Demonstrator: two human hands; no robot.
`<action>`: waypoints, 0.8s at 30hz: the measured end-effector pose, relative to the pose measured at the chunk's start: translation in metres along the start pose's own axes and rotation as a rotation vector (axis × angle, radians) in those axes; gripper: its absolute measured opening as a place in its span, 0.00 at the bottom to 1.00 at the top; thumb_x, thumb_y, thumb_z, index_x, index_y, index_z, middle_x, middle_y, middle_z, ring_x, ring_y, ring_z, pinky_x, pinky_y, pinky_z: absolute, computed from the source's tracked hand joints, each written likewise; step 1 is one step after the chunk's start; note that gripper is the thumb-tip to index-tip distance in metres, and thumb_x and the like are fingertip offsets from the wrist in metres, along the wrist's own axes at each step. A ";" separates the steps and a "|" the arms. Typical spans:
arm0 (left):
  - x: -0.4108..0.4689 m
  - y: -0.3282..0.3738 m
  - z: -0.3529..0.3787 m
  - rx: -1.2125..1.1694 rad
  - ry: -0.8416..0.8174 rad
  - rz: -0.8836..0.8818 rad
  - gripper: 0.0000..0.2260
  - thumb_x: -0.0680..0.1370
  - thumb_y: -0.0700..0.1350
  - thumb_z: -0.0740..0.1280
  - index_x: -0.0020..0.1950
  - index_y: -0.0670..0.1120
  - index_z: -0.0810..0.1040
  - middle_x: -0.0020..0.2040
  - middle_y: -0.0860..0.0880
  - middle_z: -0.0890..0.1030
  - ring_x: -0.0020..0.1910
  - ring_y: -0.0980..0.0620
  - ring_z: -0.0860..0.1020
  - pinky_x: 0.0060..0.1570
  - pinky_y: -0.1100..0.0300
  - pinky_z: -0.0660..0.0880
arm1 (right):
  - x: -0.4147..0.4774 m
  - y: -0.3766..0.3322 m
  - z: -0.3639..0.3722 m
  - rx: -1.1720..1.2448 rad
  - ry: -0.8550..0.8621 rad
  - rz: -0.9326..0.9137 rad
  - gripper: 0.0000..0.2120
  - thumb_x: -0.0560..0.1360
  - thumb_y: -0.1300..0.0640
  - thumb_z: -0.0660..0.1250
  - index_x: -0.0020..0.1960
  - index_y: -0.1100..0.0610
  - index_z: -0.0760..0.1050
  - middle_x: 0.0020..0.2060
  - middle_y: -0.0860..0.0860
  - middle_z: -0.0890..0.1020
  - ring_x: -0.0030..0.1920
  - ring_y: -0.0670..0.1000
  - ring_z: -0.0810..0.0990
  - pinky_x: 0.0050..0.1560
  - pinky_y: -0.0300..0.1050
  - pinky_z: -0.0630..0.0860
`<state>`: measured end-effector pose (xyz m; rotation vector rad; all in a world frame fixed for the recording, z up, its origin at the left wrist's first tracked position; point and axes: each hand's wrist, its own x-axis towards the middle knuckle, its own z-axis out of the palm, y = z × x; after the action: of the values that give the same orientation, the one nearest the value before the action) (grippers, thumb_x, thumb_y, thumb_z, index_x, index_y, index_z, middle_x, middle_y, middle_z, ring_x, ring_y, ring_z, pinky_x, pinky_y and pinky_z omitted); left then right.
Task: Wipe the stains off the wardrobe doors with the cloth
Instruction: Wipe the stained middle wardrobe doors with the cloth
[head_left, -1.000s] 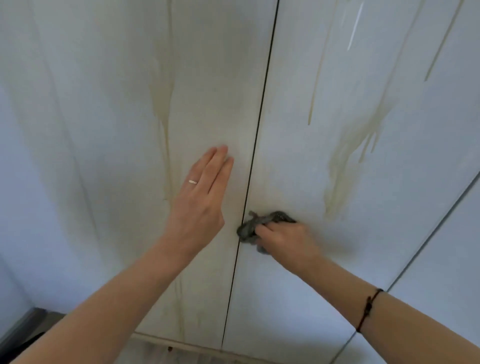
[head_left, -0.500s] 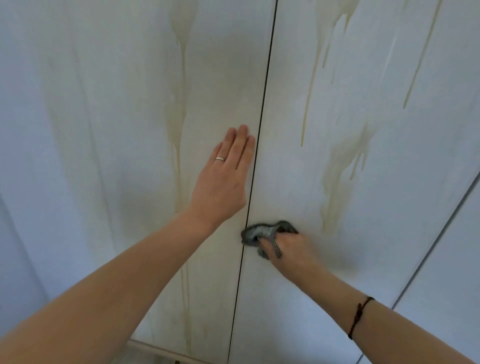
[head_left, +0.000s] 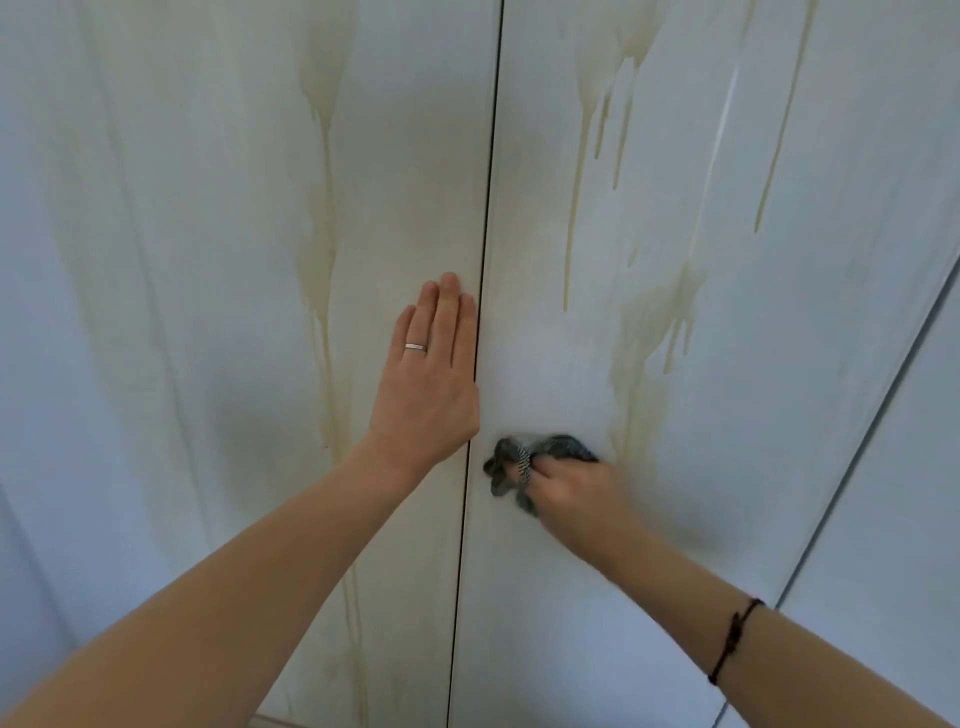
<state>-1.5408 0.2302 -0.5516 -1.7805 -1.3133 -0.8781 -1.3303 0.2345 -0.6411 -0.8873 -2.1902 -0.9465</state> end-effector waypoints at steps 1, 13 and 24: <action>0.000 0.000 0.001 0.001 0.005 -0.001 0.29 0.78 0.39 0.56 0.78 0.32 0.56 0.78 0.31 0.54 0.78 0.31 0.53 0.73 0.38 0.59 | 0.021 0.015 -0.016 -0.056 0.104 0.052 0.07 0.72 0.54 0.73 0.50 0.50 0.84 0.36 0.49 0.83 0.32 0.54 0.81 0.26 0.44 0.74; -0.005 -0.004 -0.001 -0.040 -0.016 0.020 0.29 0.80 0.43 0.38 0.79 0.35 0.55 0.80 0.36 0.54 0.79 0.36 0.53 0.74 0.42 0.61 | 0.036 -0.004 0.000 0.016 0.161 -0.034 0.09 0.75 0.58 0.67 0.51 0.49 0.84 0.34 0.47 0.80 0.31 0.51 0.79 0.26 0.43 0.71; -0.003 -0.010 -0.012 -0.074 -0.041 0.033 0.31 0.74 0.39 0.52 0.78 0.37 0.62 0.80 0.40 0.59 0.78 0.39 0.59 0.72 0.45 0.65 | 0.098 0.002 -0.016 -0.032 0.366 0.114 0.07 0.72 0.58 0.70 0.49 0.50 0.81 0.35 0.50 0.81 0.32 0.54 0.81 0.30 0.46 0.76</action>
<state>-1.5525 0.2206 -0.5466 -1.8813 -1.2889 -0.8861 -1.3845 0.2561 -0.5607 -0.7751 -1.8015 -1.0020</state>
